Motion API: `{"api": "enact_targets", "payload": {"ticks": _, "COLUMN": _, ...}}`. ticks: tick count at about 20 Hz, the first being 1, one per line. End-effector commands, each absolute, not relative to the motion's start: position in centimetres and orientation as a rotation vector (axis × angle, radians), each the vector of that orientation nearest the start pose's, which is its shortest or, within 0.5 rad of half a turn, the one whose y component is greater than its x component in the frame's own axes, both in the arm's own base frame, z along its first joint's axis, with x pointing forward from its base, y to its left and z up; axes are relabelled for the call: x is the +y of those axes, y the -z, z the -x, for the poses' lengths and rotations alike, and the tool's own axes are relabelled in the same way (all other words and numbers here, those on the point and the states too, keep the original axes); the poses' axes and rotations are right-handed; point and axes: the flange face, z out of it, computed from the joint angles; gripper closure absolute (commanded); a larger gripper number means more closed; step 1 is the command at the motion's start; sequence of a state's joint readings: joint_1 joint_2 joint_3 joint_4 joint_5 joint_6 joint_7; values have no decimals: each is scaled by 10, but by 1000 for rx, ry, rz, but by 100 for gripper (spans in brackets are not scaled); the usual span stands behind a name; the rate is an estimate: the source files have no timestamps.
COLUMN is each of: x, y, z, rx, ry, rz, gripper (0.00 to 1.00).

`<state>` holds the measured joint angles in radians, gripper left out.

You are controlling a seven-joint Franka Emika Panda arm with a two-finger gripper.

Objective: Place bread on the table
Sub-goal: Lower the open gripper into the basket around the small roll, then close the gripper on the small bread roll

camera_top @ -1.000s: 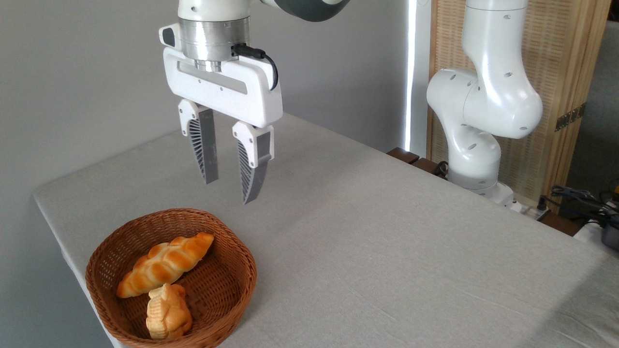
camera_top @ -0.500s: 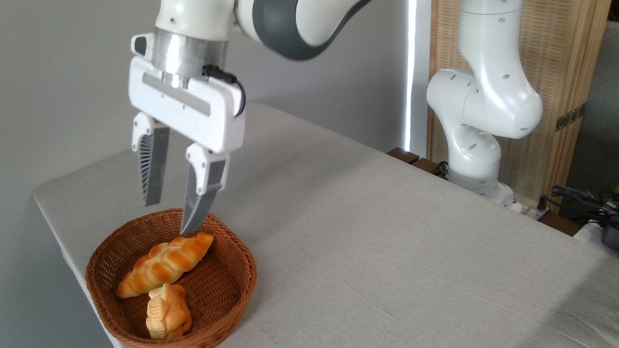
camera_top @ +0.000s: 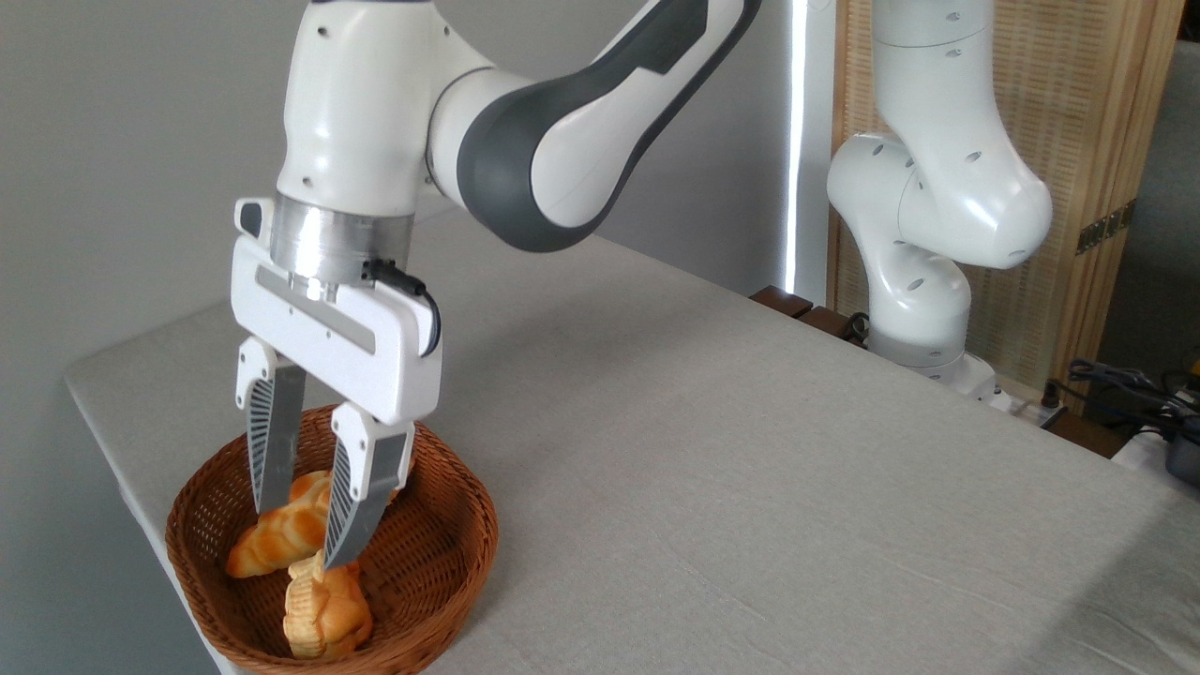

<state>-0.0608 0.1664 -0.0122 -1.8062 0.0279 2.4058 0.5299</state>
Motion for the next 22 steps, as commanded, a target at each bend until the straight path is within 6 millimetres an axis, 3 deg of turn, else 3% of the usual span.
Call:
{"api": "enact_targets", "payload": {"ticks": 1, "x": -49, "y": -479, "z": -650, "rx": 965, "ry": 575, "rz": 2747, "gripper": 0}}
{"api": "enact_targets", "payload": {"ticks": 11, "x": -59, "y": -442, "z": -661, "rx": 1046, "ry": 528, "rz": 2675, "gripper": 0}}
{"api": "enact_targets", "payload": {"ticks": 22, "x": -71, "y": -433, "z": -664, "rx": 1078, "ry": 552, "rz": 2661, "gripper": 0}}
